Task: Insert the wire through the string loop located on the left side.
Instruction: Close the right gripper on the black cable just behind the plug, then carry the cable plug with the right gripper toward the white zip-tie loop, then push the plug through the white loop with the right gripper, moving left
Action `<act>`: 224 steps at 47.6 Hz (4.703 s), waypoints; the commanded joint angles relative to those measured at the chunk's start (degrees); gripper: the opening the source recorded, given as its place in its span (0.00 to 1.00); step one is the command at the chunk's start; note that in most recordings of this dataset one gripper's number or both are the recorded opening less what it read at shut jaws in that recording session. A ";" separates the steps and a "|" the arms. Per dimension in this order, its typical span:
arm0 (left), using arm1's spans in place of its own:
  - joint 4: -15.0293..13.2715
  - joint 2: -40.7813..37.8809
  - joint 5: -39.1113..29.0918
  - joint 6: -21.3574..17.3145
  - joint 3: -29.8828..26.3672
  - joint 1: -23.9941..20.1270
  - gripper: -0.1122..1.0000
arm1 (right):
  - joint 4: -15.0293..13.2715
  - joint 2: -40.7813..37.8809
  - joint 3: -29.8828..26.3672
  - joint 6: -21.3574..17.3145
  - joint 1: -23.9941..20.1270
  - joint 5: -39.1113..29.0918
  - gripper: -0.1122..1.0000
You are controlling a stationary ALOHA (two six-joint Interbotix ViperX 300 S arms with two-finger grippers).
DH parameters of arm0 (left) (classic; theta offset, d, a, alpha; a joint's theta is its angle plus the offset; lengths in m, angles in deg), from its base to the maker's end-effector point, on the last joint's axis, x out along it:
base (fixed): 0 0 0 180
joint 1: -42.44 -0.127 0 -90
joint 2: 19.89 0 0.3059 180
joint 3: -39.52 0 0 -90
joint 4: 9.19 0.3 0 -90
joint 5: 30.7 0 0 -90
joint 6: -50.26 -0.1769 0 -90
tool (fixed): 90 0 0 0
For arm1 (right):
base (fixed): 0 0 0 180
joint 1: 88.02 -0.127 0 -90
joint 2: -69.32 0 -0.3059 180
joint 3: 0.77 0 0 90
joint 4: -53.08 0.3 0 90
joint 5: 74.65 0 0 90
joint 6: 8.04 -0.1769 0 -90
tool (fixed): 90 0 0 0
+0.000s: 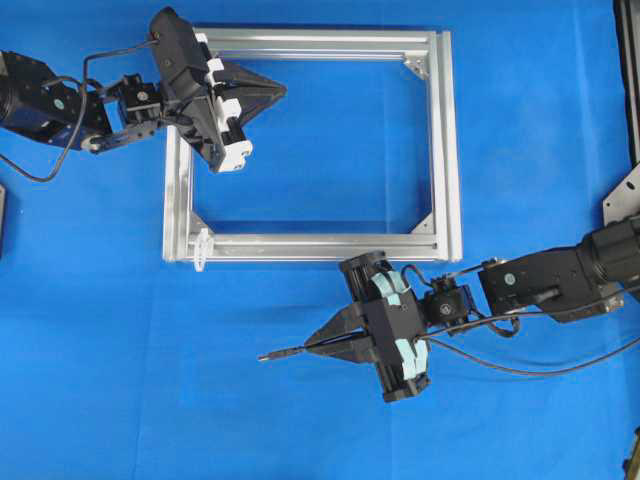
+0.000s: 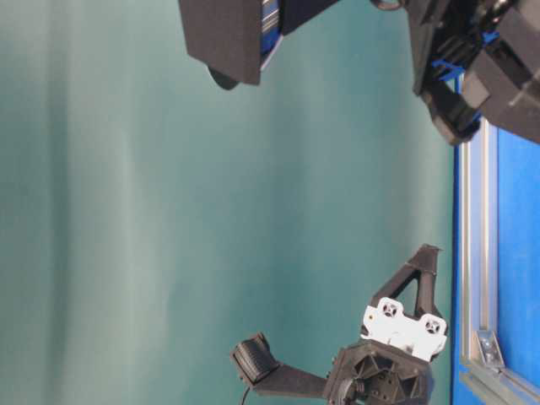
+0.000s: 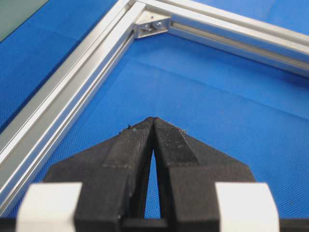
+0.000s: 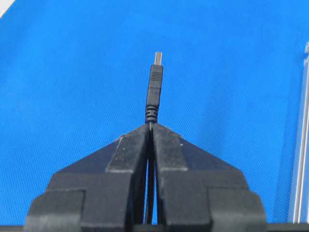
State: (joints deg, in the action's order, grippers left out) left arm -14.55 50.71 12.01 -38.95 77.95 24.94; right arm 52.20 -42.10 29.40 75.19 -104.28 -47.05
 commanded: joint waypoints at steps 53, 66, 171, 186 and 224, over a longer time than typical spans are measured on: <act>0.18 2.02 0.18 0.09 -0.26 -0.09 0.10 | -0.09 1.93 -0.35 0.00 0.09 0.26 0.10; 0.18 2.02 0.18 0.09 -0.26 -0.09 0.10 | -0.09 2.20 0.26 0.00 2.99 0.53 0.10; 0.26 2.11 0.18 0.00 0.00 -0.09 0.10 | -0.09 -4.39 -8.17 0.44 14.50 -1.49 0.10; 0.18 2.11 0.18 0.00 0.00 -0.18 0.10 | -0.09 -5.10 -8.96 0.44 14.41 -1.23 0.10; 0.18 2.11 0.18 0.00 0.00 -0.35 0.10 | -0.09 -5.10 -8.96 0.44 14.24 -1.23 0.10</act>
State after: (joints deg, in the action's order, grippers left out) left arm -14.46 50.97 11.93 -38.95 78.30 24.77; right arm 52.11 -48.17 21.49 75.72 -89.87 -48.63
